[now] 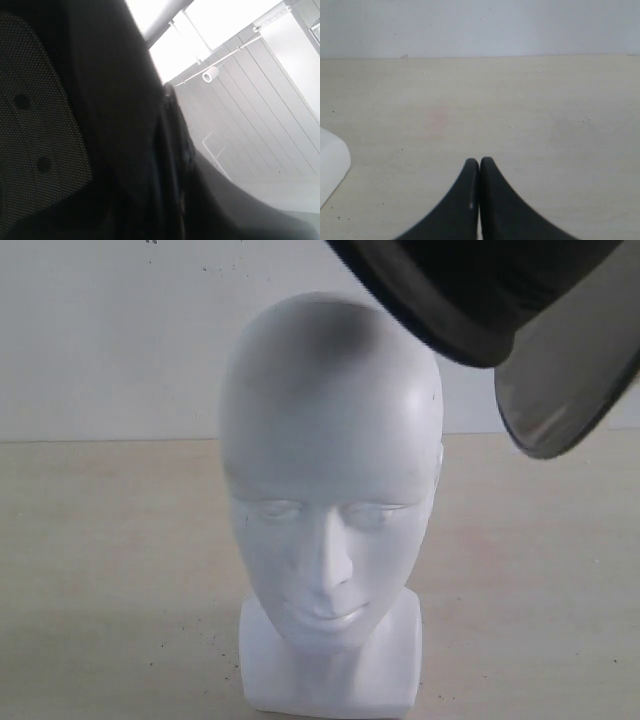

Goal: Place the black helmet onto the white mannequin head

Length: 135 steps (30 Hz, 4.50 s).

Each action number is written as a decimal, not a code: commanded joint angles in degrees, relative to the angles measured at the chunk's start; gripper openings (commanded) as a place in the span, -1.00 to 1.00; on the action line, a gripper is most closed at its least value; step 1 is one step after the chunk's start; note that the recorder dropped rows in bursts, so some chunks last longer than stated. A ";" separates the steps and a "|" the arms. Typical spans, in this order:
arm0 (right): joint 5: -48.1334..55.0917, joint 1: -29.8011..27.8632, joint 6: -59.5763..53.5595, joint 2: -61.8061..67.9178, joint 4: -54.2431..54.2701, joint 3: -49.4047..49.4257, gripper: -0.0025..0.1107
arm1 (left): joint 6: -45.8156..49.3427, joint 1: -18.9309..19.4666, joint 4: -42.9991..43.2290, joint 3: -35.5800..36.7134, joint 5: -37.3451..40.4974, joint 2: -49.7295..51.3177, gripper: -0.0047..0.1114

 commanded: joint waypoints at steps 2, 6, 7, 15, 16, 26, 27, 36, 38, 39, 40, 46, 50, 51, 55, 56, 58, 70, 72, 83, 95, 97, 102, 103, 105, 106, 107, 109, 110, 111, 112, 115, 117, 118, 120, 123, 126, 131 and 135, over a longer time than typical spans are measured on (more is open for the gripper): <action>-0.44 -0.11 -0.07 -0.31 -0.24 -0.05 -0.96 | -0.80 0.08 -1.57 -0.54 -5.21 1.52 -0.84; -0.44 -0.11 -0.07 -0.31 -0.24 -0.05 -0.96 | -0.45 0.08 -1.57 -0.54 -5.21 3.06 -0.84; -0.44 -0.11 -0.07 -0.31 -0.24 -0.05 -0.96 | -0.18 0.40 -1.11 -0.54 -5.21 3.07 -0.84; -0.44 -0.11 -0.07 -0.31 -0.24 -0.05 -0.96 | -1.98 3.71 1.83 0.05 -5.21 3.07 -0.84; -0.44 -0.11 -0.07 -0.31 -0.24 -0.05 -0.96 | -1.98 3.71 1.05 0.97 -5.21 3.07 -0.84; -0.44 -0.11 -0.07 -0.31 -0.24 -0.05 -0.96 | -1.78 5.93 -0.15 4.59 -5.21 3.07 -0.84; -0.44 -0.11 -0.07 -0.31 -0.24 -0.05 -0.96 | -1.78 6.11 -0.15 4.59 -5.21 3.07 -0.84; -0.45 -0.11 -0.07 -0.31 -0.24 -0.05 -0.96 | -3.72 10.07 3.23 4.69 -5.21 3.57 -0.84; -0.45 -0.11 -0.07 -0.31 -0.24 -0.05 -0.96 | -4.01 10.73 3.59 4.69 -5.21 3.69 -0.84; -0.45 -0.11 -0.07 -0.31 -0.24 -0.05 -0.96 | -4.29 10.87 3.59 4.69 -5.21 3.92 -0.84; -0.45 -0.11 -0.07 -0.31 -0.24 -0.05 -0.96 | -4.70 11.11 3.75 4.69 -5.21 4.07 -0.84; -0.45 -0.11 -0.07 -0.31 -0.24 -0.05 -0.96 | -4.73 11.11 5.82 4.69 -5.21 4.86 -0.84; -0.45 -0.11 -0.07 -0.31 -0.24 -0.05 -0.96 | -4.73 11.11 5.94 4.69 -5.21 4.86 -0.84; -0.45 -0.11 -0.07 -0.31 -0.24 -0.05 -0.96 | -4.60 11.11 5.94 4.69 -5.21 4.86 -0.84; -0.45 -0.11 -0.07 -0.31 -0.24 -0.05 -0.96 | -3.90 11.11 6.06 4.69 -5.21 5.05 -0.84; -0.45 -0.11 -0.07 -0.31 -0.24 -0.05 -0.96 | -3.90 11.11 6.06 4.69 -5.21 5.14 -0.84; -0.45 -0.11 -0.07 -0.31 -0.24 -0.05 -0.96 | -3.90 11.11 6.51 4.69 -5.21 5.14 -0.84; -0.45 -0.11 -0.07 -0.31 -0.24 -0.05 -0.96 | -3.18 11.11 6.96 4.69 -5.21 4.88 -0.84; -0.45 -0.11 -0.07 -0.31 -0.24 -0.05 -0.96 | -1.63 11.11 6.81 4.69 -5.21 4.76 -0.84; -0.45 -0.11 -0.07 -0.31 -0.24 -0.05 -0.96 | -0.65 11.11 10.26 1.01 -5.21 6.10 -0.84; -0.45 -0.11 -0.07 -0.31 -0.24 -0.05 -0.96 | 1.72 10.99 10.84 -0.43 -5.21 5.33 -0.84; -0.45 -0.11 -0.07 -0.31 -0.24 -0.05 -0.96 | 0.77 10.99 10.44 -1.05 -5.21 5.33 -0.84; -0.45 -0.11 -0.07 -0.31 -0.24 -0.05 -0.96 | -1.77 10.99 6.25 -1.67 -5.21 5.33 -0.84; -0.45 -0.11 -0.07 -0.31 -0.24 -0.05 -0.96 | -1.96 10.99 5.81 -1.67 -5.21 5.33 -0.84; -0.45 -0.11 -0.07 -0.31 -0.24 -0.05 -0.96 | -2.85 10.99 5.36 -1.67 -5.21 5.33 -0.84; -0.45 -0.11 -0.07 -0.31 -0.24 -0.05 -0.96 | -3.30 10.99 4.78 -1.67 -5.21 5.33 -0.84; -0.45 -0.11 -0.07 -0.31 -0.24 -0.05 -0.96 | -3.46 10.99 4.26 -1.67 -5.21 5.33 -0.84; -0.45 -0.11 -0.07 -0.31 -0.24 -0.05 -0.96 | -4.67 10.99 3.71 -1.98 -5.21 5.33 -0.84; -0.45 -0.11 -0.07 -0.31 -0.24 -0.05 -0.96 | -5.39 10.99 2.86 -2.02 -5.21 5.33 -0.84; -0.45 -0.11 -0.07 -0.31 -0.24 -0.05 -0.96 | -6.07 10.99 1.96 -2.02 -5.21 5.33 -0.84; -0.45 -0.11 -0.07 -0.31 -0.24 -0.05 -0.96 | -6.25 10.99 1.43 -2.02 -5.21 5.33 -0.84; -0.45 -0.11 -0.07 -0.31 -0.24 -0.05 -0.96 | -6.39 10.99 0.33 -2.02 -5.21 5.33 -0.84; -0.45 -0.11 -0.07 -0.31 -0.24 -0.05 -0.96 | -6.39 10.99 -0.68 -2.13 -5.21 5.33 -0.84; -0.45 -0.11 -0.07 -0.31 -0.24 -0.05 -0.96 | -6.39 10.99 -0.73 -2.43 -5.21 5.33 -0.84; -0.45 -0.11 -0.07 -0.31 -0.24 -0.05 -0.96 | -6.50 10.99 -0.73 -3.82 -5.21 5.33 -0.84; -0.35 -0.11 -0.07 -0.31 -0.24 -0.05 -0.96 | -7.17 10.99 0.12 -6.47 -4.63 5.71 -0.84; -0.35 -0.11 -0.07 -0.31 -0.24 -0.05 -0.96 | -8.57 10.40 1.67 -9.19 -3.58 7.26 -0.84; -0.35 -0.11 -0.07 -0.31 -0.24 -0.05 -0.96 | -8.58 7.49 0.92 -12.27 -2.79 11.07 -0.84; -0.35 -0.11 -0.07 -0.31 -0.24 -0.05 -0.96 | -8.09 4.47 -1.66 -13.45 -2.90 14.01 -0.84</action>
